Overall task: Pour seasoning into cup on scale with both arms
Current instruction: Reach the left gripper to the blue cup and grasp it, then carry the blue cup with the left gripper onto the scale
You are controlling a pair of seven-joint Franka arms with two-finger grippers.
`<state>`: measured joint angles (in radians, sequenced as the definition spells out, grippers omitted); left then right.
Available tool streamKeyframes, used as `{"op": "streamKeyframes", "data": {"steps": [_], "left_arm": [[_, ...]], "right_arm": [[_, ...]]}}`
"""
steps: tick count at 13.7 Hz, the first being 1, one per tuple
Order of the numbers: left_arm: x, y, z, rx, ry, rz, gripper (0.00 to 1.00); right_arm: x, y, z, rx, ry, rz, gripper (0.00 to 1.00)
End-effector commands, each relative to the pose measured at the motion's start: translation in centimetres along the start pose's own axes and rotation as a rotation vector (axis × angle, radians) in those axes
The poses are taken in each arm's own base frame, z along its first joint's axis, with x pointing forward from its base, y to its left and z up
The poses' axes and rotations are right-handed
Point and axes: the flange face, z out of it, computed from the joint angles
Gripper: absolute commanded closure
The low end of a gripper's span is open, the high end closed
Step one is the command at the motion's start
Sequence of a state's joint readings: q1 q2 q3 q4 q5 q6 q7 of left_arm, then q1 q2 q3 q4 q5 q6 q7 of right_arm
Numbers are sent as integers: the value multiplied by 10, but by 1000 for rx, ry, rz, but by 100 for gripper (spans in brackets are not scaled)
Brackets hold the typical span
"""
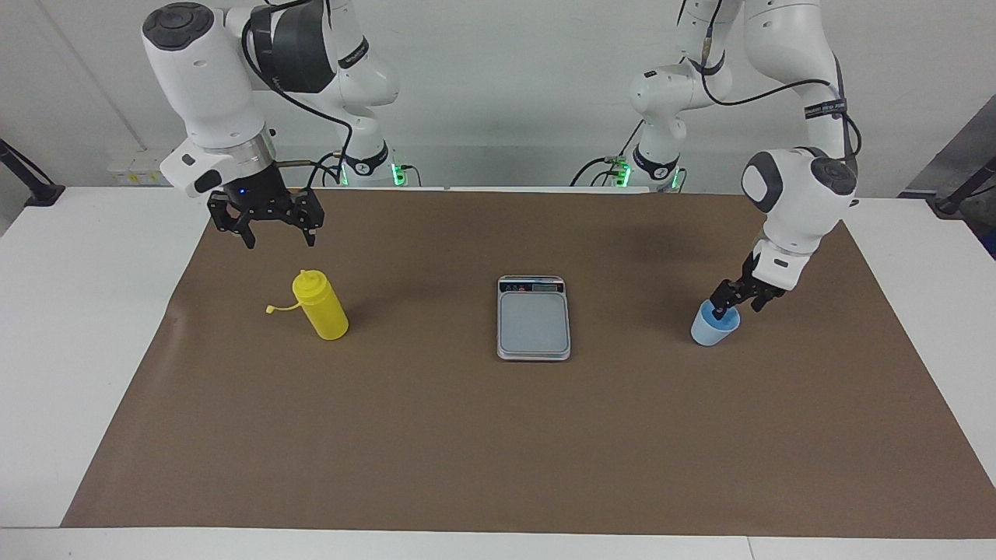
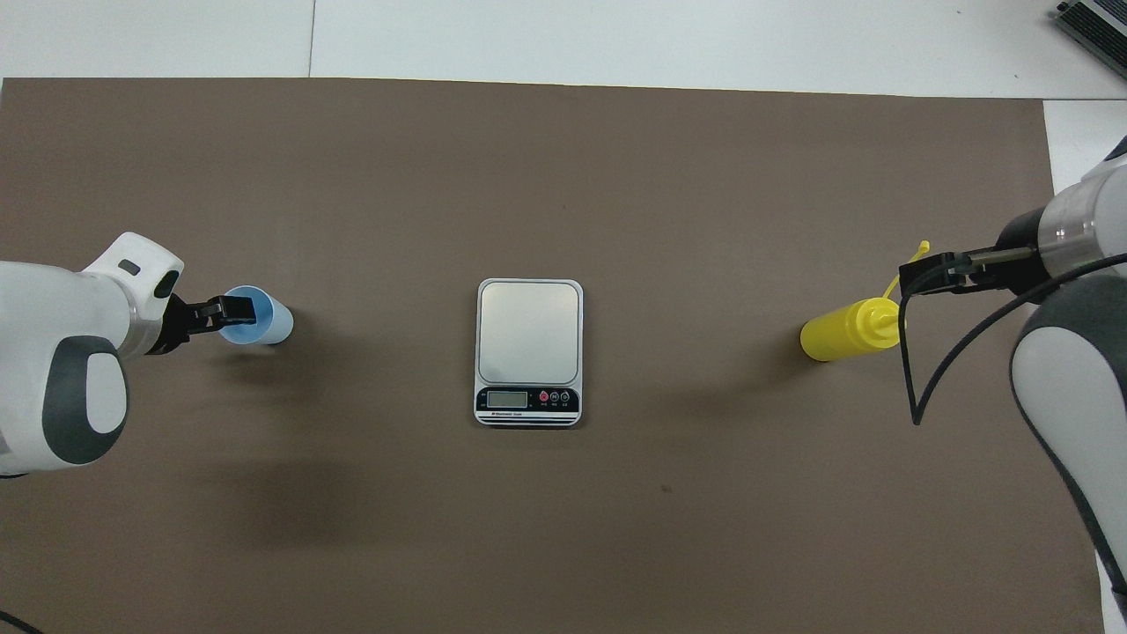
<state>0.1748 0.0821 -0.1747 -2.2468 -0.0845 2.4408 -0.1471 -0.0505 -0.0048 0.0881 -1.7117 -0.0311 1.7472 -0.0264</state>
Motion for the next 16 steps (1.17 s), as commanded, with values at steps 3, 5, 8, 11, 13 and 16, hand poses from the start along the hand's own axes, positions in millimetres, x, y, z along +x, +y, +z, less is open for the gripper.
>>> {"op": "streamKeyframes", "data": {"steps": [3,5,8,11,13,16], "left_arm": [[-1,6,18,-16,-2,-21,100],[-2,10,19,-16,-5,6,100],[2,10,13,-17,-8,18,100],[18,19,-13,-22,-14,27,100],[36,30,-52,-27,-30,39,100],[53,64,-108,-36,-59,80,100]], "right_arm": [[-8,1,-2,7,-5,-13,0],[-8,1,-2,7,-5,-13,0],[-8,1,-2,7,-5,-13,0],[-8,1,-2,7,-5,-13,0],[-8,1,-2,7,-5,-13,0],[-8,1,-2,7,-5,-13,0]]}}
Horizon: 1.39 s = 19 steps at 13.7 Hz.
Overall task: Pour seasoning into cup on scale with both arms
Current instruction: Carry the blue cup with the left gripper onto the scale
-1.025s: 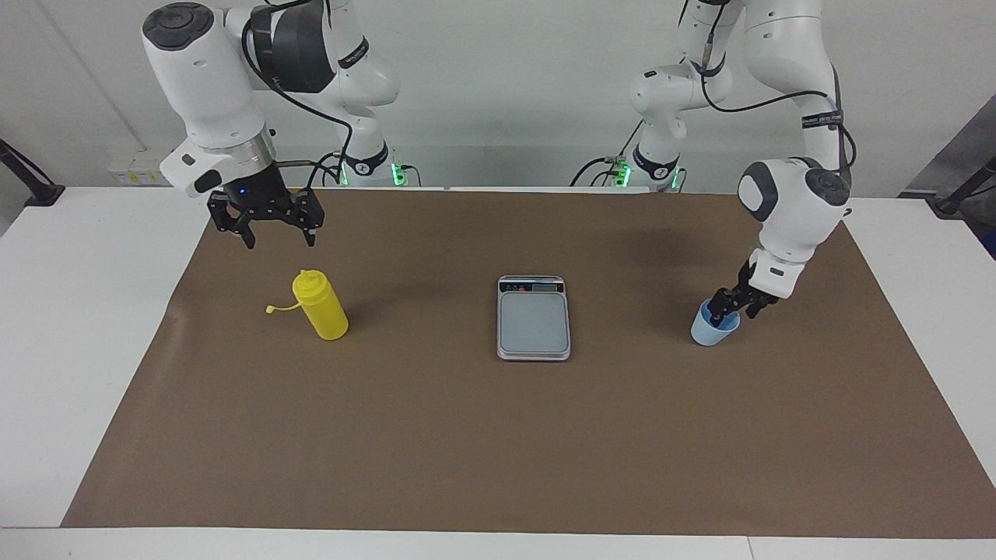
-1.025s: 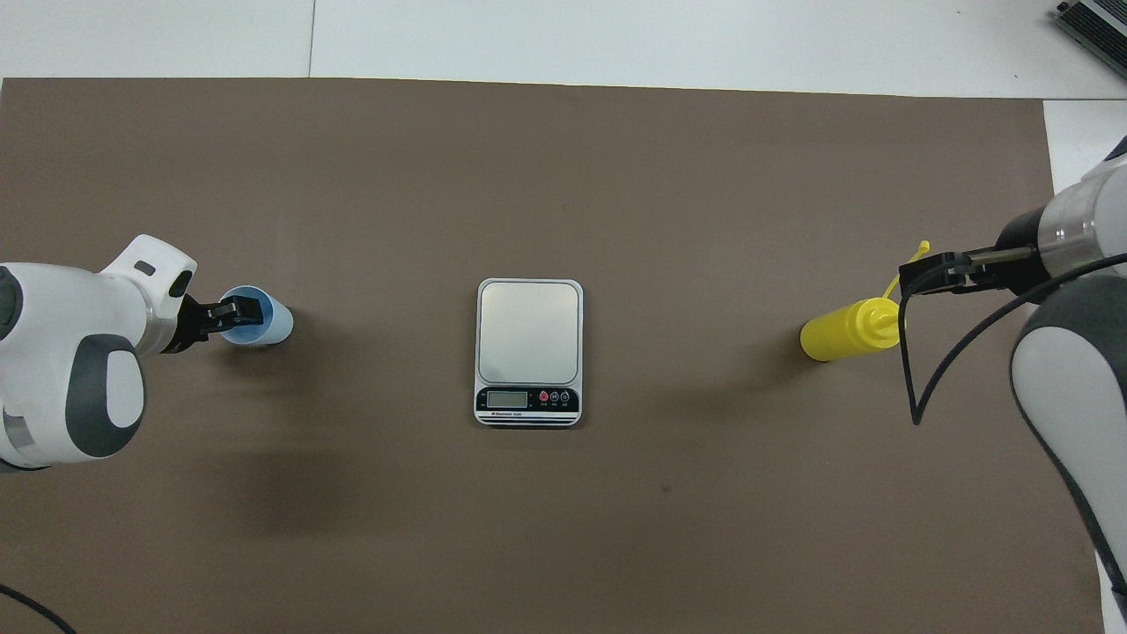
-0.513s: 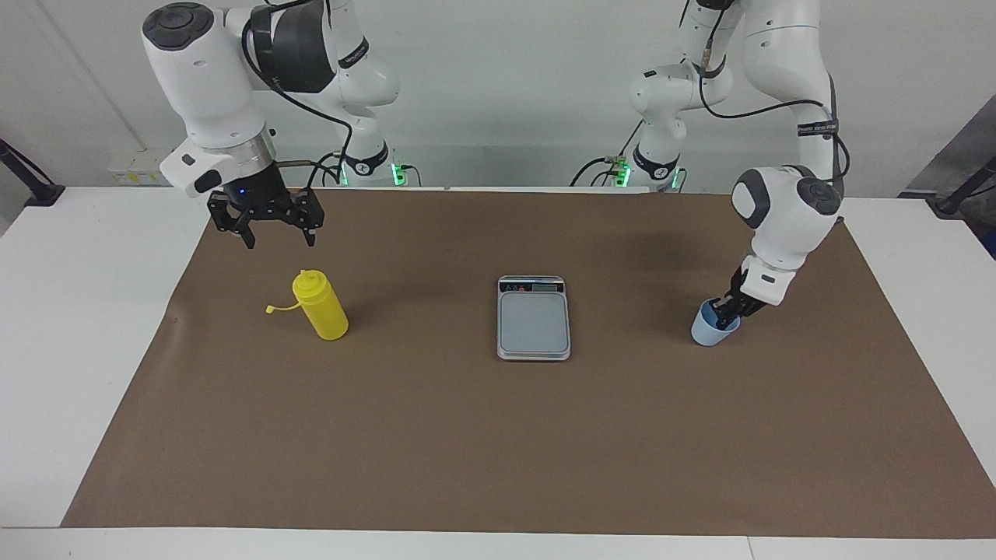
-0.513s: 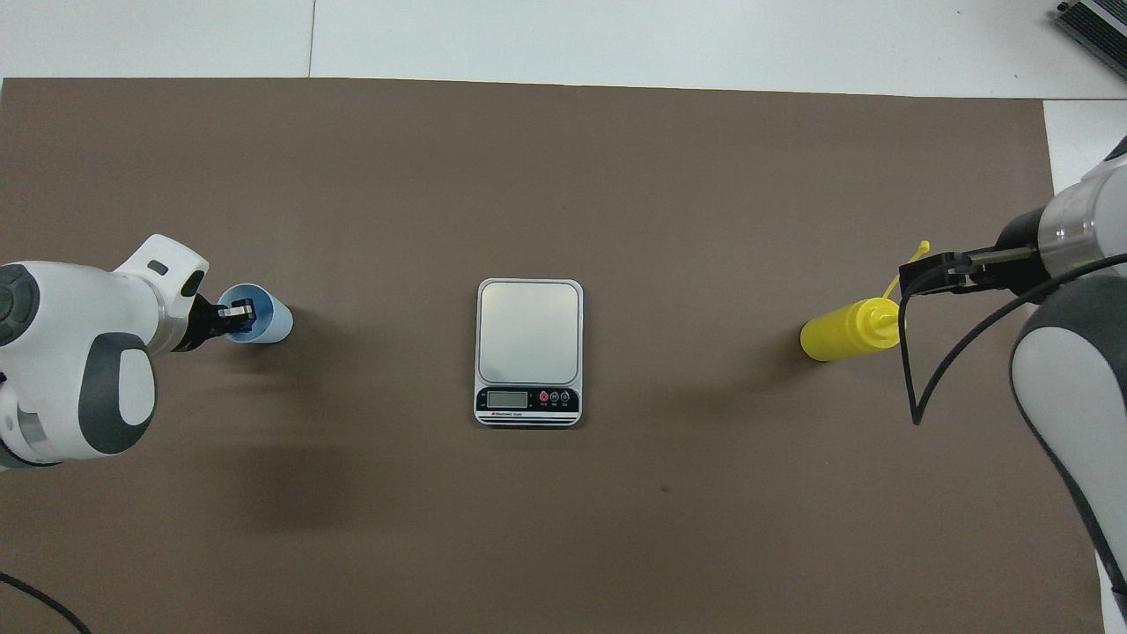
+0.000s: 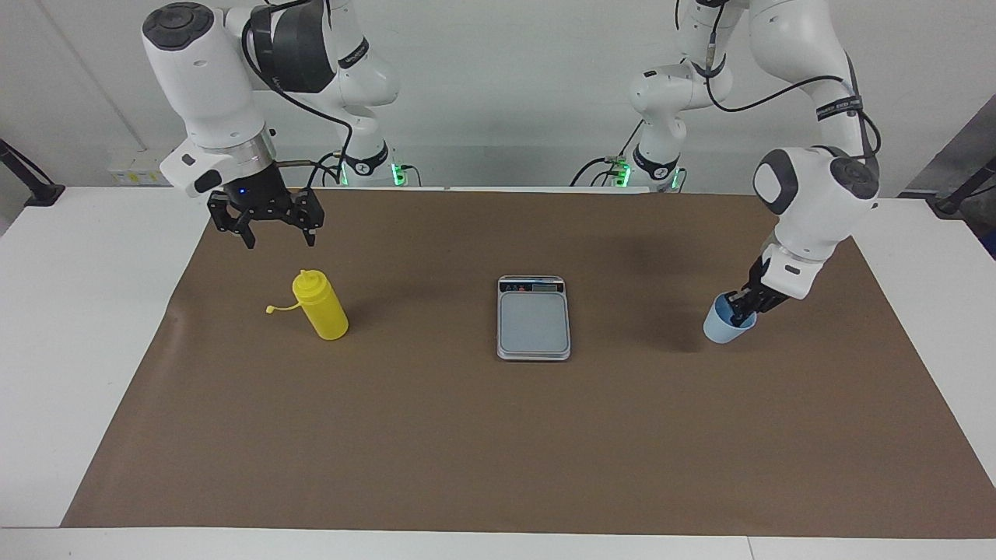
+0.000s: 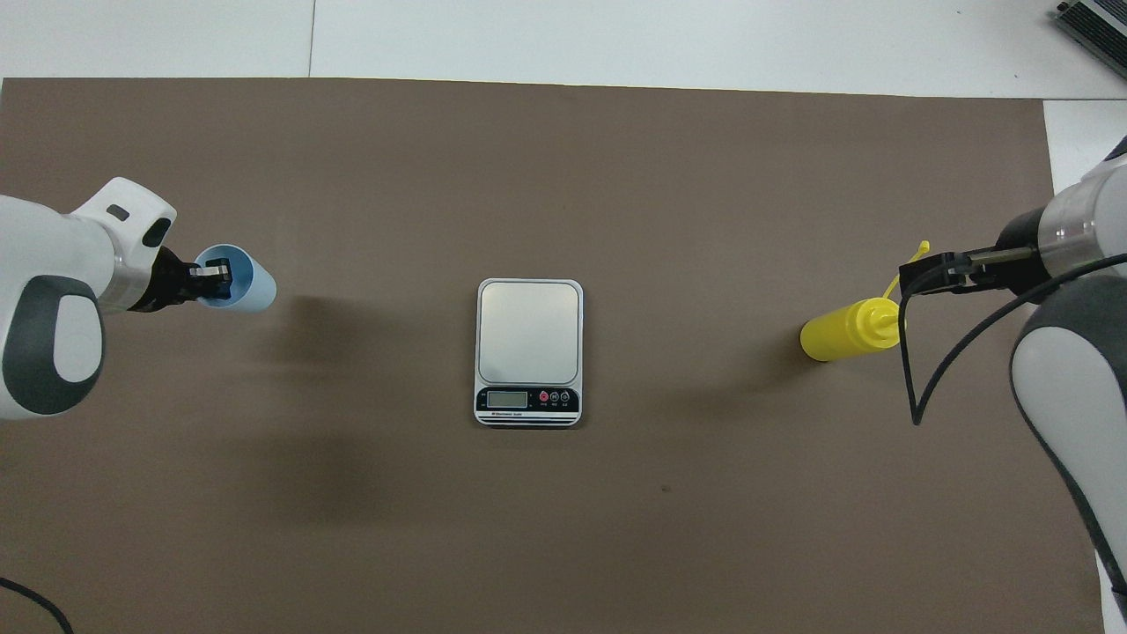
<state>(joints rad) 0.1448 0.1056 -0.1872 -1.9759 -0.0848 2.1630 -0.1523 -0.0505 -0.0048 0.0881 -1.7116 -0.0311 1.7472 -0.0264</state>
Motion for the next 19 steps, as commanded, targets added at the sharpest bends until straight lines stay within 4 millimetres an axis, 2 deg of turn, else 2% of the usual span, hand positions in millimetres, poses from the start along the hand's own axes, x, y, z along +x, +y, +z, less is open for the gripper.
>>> {"op": "streamKeyframes", "data": {"steps": [1,2,3,6,8,11,14,16,19], "left_arm": [[7,33,-44,-19,-25,43,100],[5,39,-54,-19,-26,47,100],[-1,56,-65,-20,-28,66,100],[-22,124,-58,-34,0,62,100],[-30,154,-46,-48,12,67,100],[-42,184,-23,-63,14,93,100],[-57,224,-4,-83,19,81,100],[-73,264,24,-79,5,70,100],[-90,299,47,-4,36,128,100]], "right_arm": [[-8,1,-2,7,-5,-13,0],[-8,1,-2,7,-5,-13,0],[-8,1,-2,7,-5,-13,0],[-8,1,-2,7,-5,-13,0],[-8,1,-2,7,-5,-13,0],[-8,1,-2,7,-5,-13,0],[-8,1,-2,7,-5,-13,0],[-8,1,-2,7,-5,-13,0],[-8,1,-2,7,-5,-13,0]]}}
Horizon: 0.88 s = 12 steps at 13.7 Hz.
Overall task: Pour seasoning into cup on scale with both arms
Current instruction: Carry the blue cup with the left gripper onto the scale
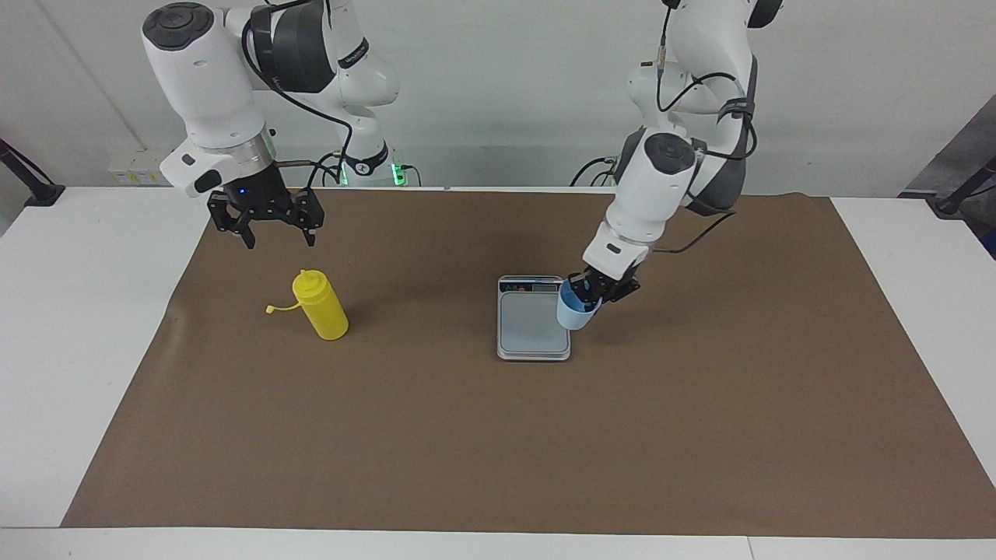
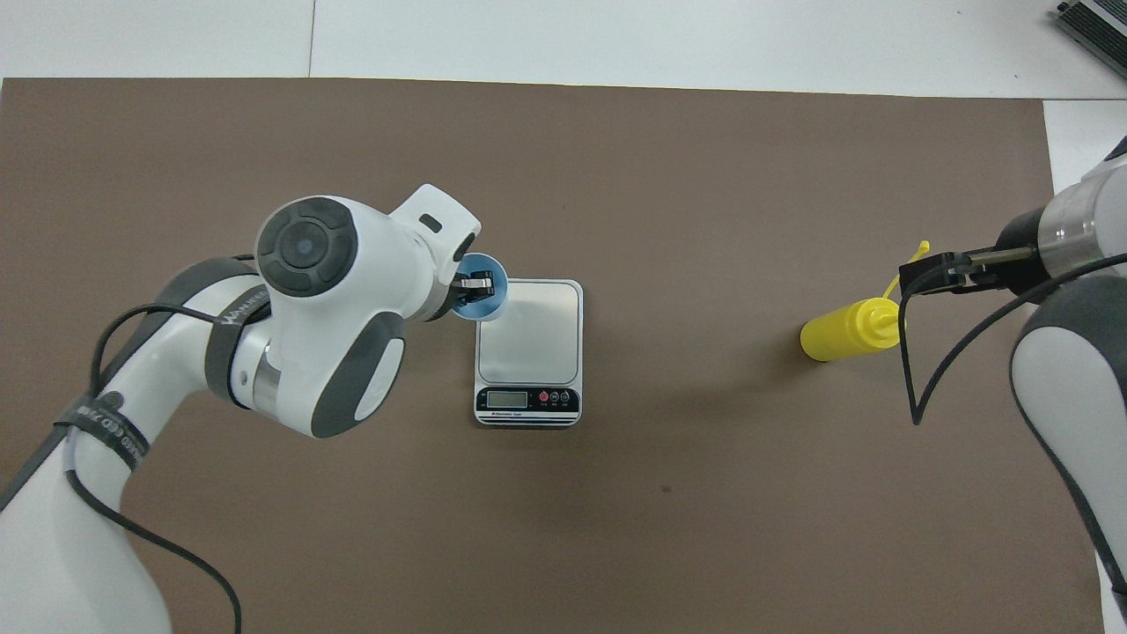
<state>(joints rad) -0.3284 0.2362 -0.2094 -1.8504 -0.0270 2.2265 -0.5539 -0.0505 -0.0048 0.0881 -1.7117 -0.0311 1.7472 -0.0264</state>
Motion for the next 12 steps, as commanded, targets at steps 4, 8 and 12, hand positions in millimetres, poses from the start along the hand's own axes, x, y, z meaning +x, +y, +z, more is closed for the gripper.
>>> {"op": "streamKeyframes", "data": {"steps": [4,8,12], "left_arm": [[2,46,25,52,42,36,100],[-1,46,38,86,49,69,100],[-11,49,51,72,58,45,100]], "right_arm": [[-8,1,-2,7,-5,-13,0],[-8,1,-2,7,-5,-13,0],[-8,1,-2,7,-5,-13,0]]}}
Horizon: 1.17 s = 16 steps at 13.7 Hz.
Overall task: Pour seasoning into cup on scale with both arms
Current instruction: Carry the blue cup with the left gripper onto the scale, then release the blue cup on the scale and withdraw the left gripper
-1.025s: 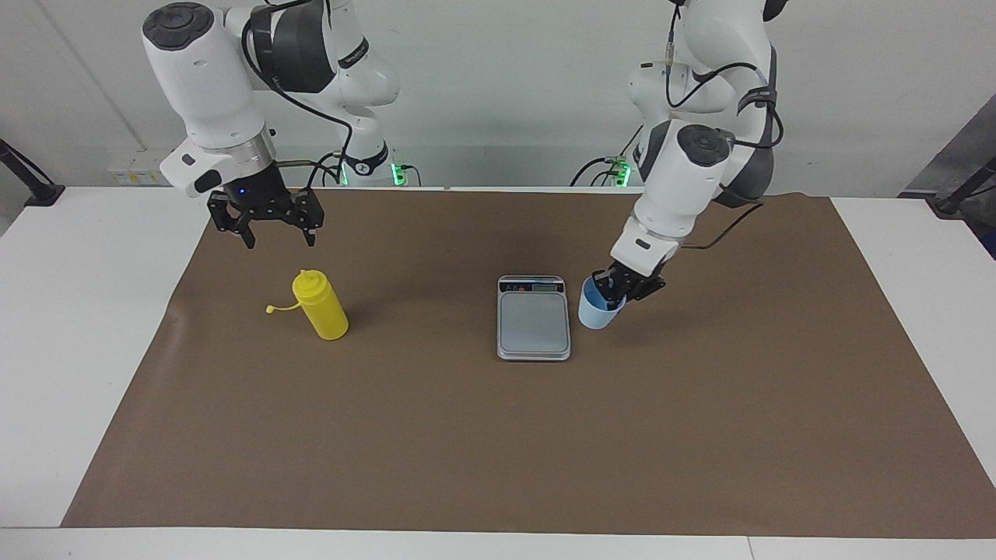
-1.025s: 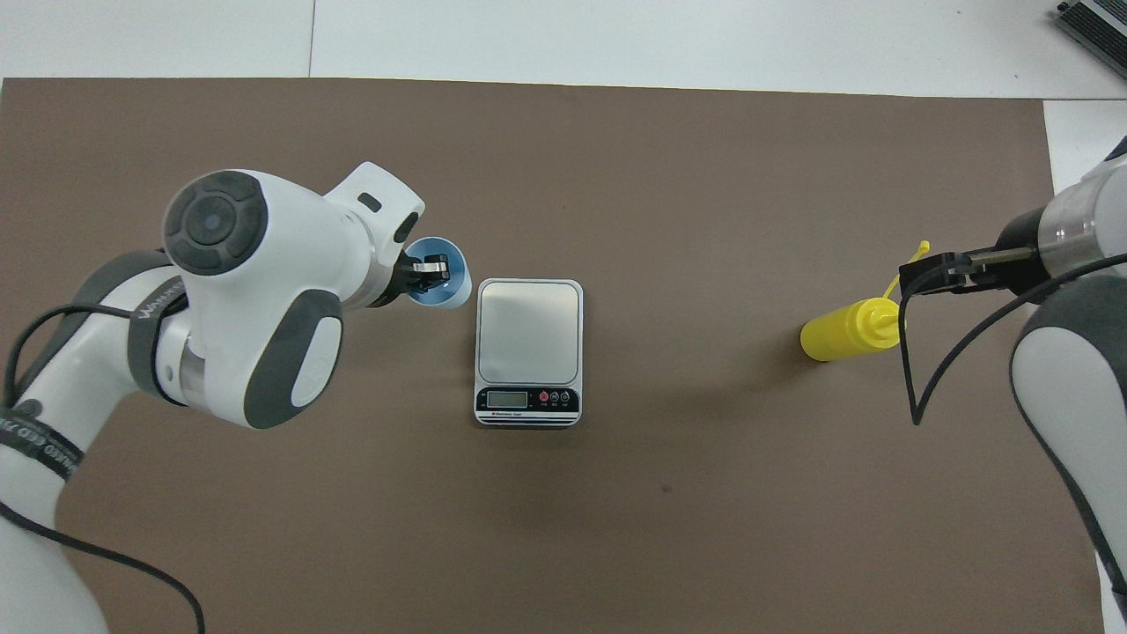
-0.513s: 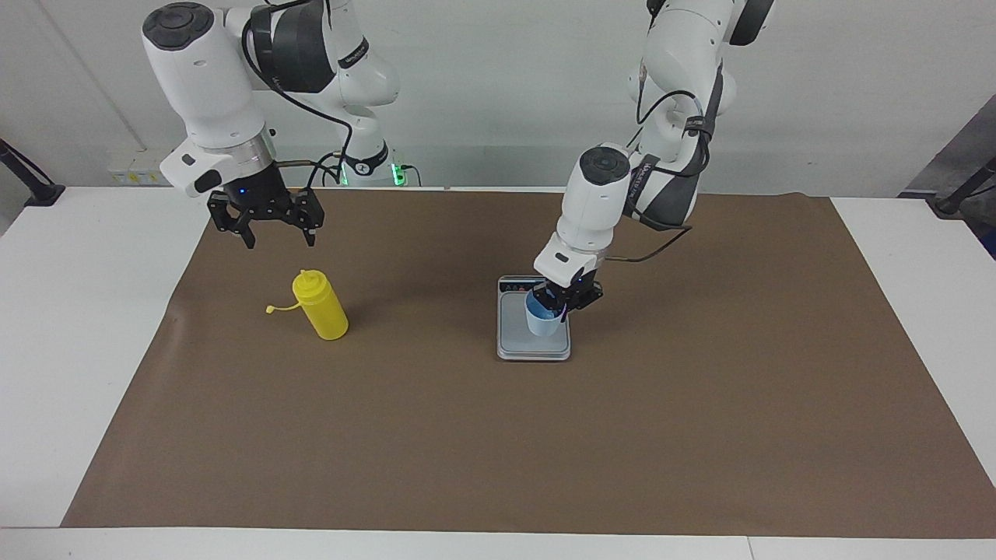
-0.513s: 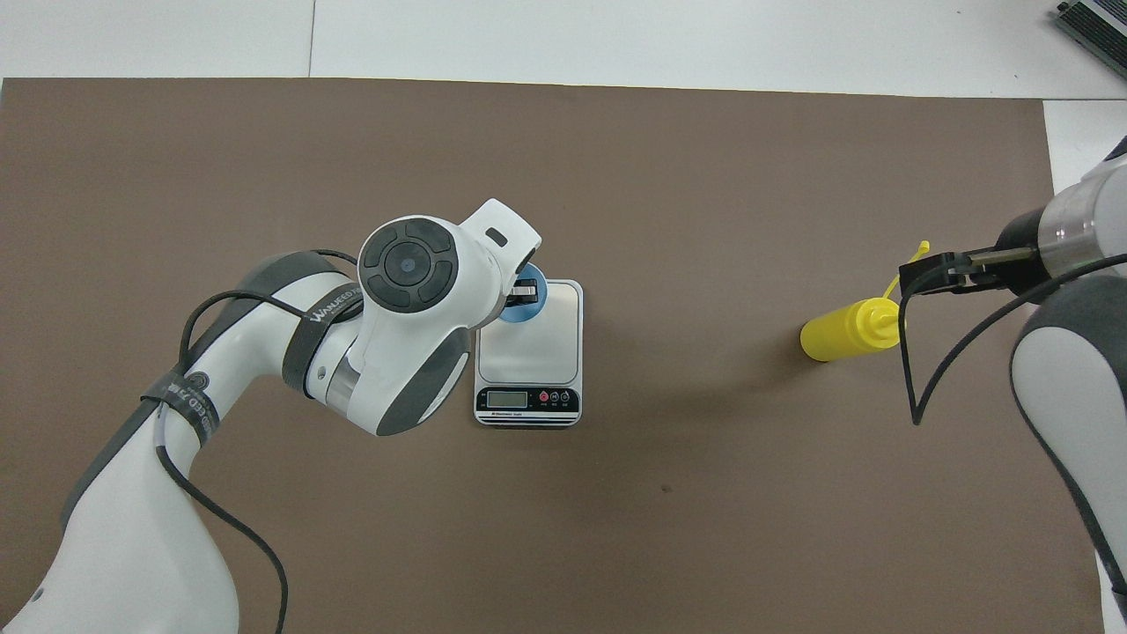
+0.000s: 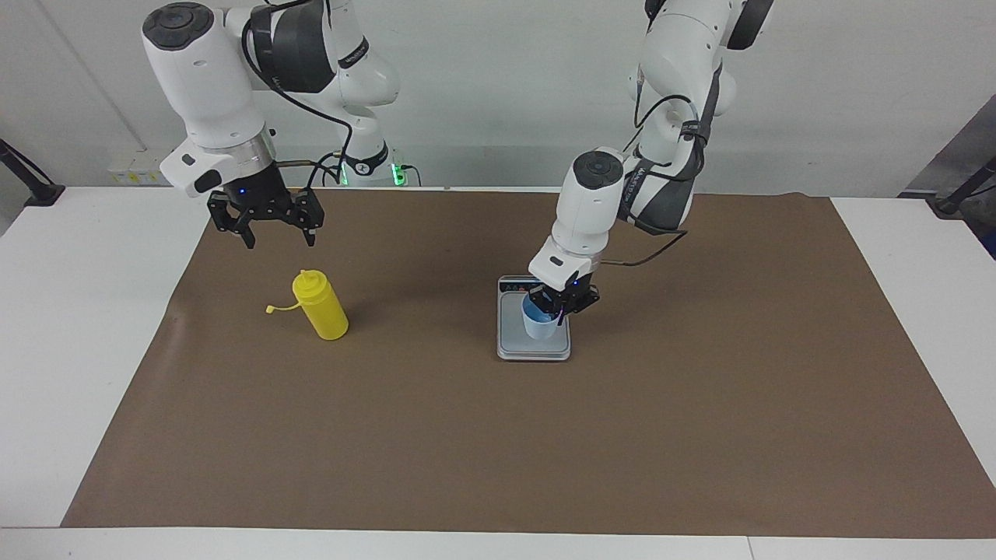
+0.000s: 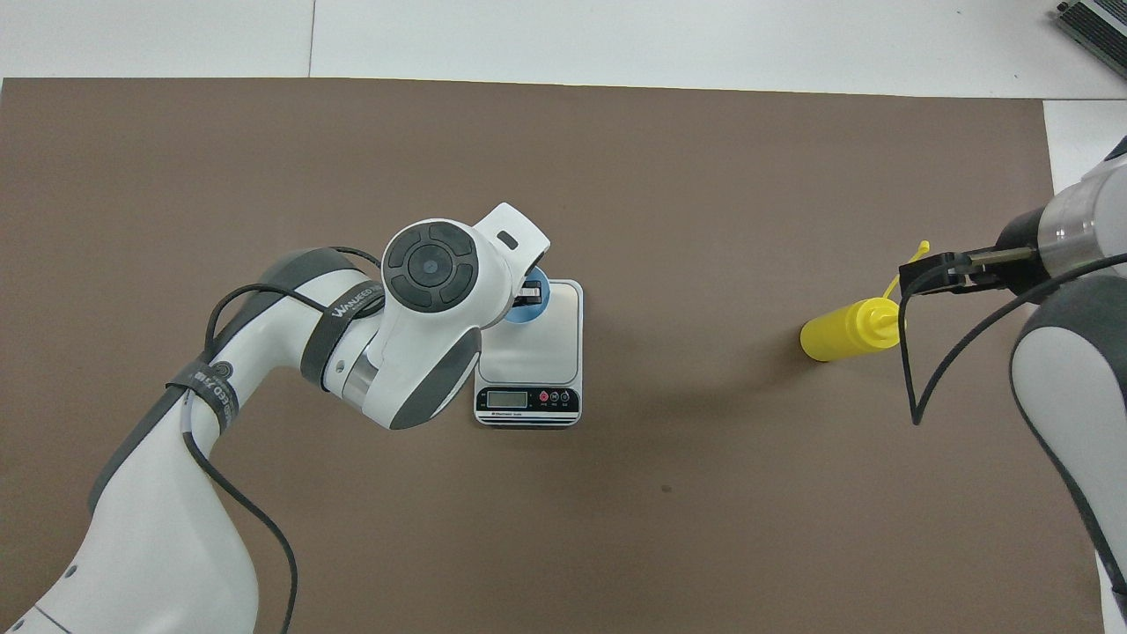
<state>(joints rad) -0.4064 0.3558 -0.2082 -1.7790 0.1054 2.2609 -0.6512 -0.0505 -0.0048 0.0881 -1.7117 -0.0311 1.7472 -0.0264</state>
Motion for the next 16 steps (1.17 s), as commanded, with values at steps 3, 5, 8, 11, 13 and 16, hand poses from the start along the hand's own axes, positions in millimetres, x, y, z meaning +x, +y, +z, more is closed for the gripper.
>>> {"op": "streamKeyframes", "data": {"steps": [3,5,8,11,13,16], "left_arm": [[-6,5,7,8,31,-7,100],[-9,7,9,11,25,-2,100],[-10,7,10,13,23,-2,100],[-13,7,11,15,19,0,100],[-15,9,12,17,16,7,81],[-12,9,6,20,18,4,0]], "right_arm": [[-8,1,-2,7,-5,-13,0],[-8,1,-2,7,-5,-13,0],[-8,1,-2,7,-5,-13,0],[-8,1,-2,7,-5,-13,0],[-8,1,-2,7,-5,-13,0],[-8,1,-2,7,-5,-13,0]]}}
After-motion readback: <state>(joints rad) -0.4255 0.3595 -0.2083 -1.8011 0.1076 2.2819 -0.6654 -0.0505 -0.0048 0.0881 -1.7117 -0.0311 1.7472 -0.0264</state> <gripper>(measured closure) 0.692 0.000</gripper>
